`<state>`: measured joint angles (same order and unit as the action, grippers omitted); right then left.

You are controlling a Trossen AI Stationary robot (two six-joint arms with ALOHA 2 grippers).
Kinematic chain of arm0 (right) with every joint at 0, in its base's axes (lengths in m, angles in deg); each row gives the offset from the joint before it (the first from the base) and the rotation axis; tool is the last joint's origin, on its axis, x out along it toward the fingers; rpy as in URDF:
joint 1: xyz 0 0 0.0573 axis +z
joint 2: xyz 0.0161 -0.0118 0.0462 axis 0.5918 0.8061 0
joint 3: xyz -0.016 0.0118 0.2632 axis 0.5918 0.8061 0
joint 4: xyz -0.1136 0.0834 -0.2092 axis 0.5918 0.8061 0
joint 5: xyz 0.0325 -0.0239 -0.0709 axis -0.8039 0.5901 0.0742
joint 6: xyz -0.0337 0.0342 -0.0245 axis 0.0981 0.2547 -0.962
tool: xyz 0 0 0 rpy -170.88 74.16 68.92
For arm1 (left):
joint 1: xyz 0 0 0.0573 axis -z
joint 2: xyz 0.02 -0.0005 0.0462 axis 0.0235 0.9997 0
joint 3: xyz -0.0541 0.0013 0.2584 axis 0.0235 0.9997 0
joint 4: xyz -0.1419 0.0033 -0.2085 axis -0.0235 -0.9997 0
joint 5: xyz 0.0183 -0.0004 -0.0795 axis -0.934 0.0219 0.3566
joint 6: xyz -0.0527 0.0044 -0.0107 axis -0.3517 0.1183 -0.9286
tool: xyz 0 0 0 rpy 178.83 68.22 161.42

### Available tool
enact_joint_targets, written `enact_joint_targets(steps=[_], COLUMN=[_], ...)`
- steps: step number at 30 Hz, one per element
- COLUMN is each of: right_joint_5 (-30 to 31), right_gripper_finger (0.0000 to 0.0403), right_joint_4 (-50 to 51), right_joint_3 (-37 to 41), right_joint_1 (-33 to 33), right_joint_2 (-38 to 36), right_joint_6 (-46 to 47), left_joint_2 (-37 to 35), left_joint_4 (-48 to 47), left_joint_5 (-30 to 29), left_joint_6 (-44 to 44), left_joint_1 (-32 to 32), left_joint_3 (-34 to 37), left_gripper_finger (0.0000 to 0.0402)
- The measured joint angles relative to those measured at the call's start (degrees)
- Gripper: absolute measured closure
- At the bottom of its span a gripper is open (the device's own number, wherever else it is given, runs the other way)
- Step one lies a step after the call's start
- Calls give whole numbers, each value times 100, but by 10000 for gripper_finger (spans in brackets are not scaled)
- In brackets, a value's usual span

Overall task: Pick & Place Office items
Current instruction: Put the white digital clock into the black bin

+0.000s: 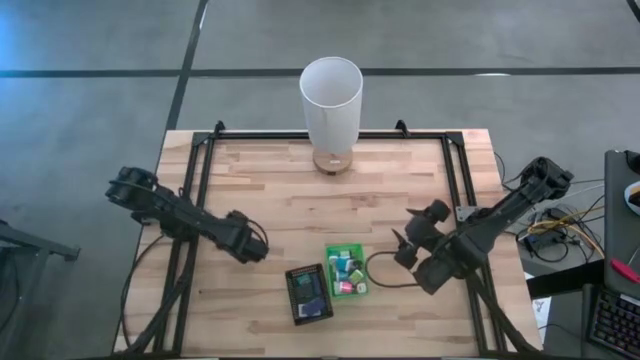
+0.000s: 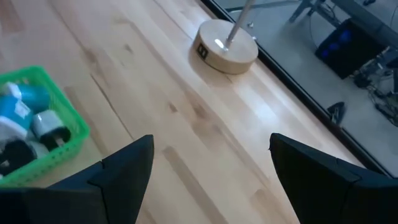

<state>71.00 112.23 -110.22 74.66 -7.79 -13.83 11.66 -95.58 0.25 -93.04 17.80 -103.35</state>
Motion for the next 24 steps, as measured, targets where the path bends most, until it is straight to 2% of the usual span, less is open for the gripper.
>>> enact_joint_targets(steps=[4, 9, 16, 24], right_joint_5=[59, 530, 865, 1192], right_gripper_finger=[90, 90, 90, 90], right_joint_4=[-36, -309, -1058, -2002], right_joint_3=[-275, -529, -697, -697], right_joint_1=[-113, -117, -132, -132], right_joint_2=[10, 11, 17, 13], right_joint_6=[-228, -742, -1664, -2733], left_joint_2=[-6, -6, -6, -35], left_joint_4=[84, 101, 100, 196], left_joint_5=[100, 266, 262, 374], left_joint_6=[-442, -743, -1959, -2202], left_joint_1=[-135, -238, -342, -615], left_joint_3=[25, 26, 210, 472], left_gripper_finger=[54, 55, 57, 57])
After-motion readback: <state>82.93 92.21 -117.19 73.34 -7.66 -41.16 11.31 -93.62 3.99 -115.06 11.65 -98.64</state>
